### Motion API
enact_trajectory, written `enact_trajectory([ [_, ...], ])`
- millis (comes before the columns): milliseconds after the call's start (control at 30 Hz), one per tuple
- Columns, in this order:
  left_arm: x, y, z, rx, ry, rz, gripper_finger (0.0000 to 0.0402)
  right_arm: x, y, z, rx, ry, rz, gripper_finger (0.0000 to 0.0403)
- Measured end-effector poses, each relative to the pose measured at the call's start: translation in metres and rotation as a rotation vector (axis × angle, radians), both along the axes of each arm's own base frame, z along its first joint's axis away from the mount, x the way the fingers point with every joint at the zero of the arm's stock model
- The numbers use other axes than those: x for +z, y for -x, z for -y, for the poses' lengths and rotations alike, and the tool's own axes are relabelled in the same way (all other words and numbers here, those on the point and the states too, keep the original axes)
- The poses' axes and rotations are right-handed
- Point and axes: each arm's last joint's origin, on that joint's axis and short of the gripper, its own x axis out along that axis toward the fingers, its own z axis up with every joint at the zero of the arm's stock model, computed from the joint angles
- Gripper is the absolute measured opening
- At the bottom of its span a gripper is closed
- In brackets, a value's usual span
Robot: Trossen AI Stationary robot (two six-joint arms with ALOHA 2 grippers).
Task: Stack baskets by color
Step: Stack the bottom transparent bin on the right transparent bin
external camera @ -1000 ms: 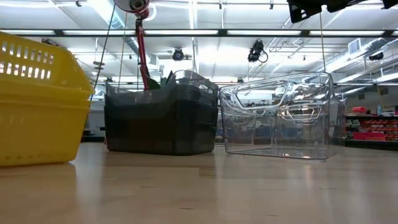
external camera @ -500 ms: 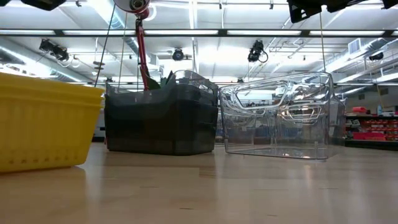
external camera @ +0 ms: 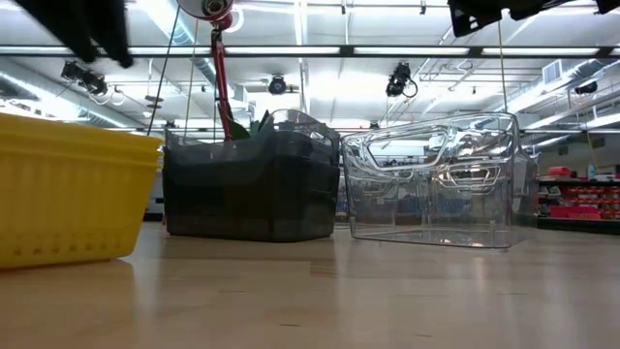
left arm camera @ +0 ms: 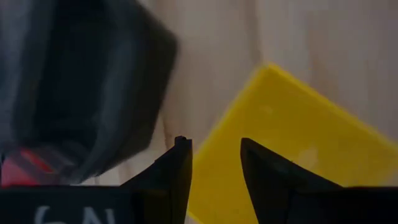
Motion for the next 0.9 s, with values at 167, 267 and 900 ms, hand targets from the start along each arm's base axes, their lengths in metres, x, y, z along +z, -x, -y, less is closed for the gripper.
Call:
enact_trajectory([
  [167, 0.003, -0.016, -0.015, 0.171, -0.035, 0.167, 0.0142, -0.002, 0.000, 0.001, -0.040, -0.050, -0.025, 0.0052],
  [267, 0.007, -0.028, -0.021, 0.209, -0.075, 0.294, 0.0140, -0.006, -0.004, 0.001, -0.115, -0.069, -0.049, 0.0052],
  [900, 0.023, -0.056, -0.033, 0.267, -0.336, 0.613, 0.0098, -0.002, -0.030, -0.004, -0.280, -0.126, -0.295, 0.0052],
])
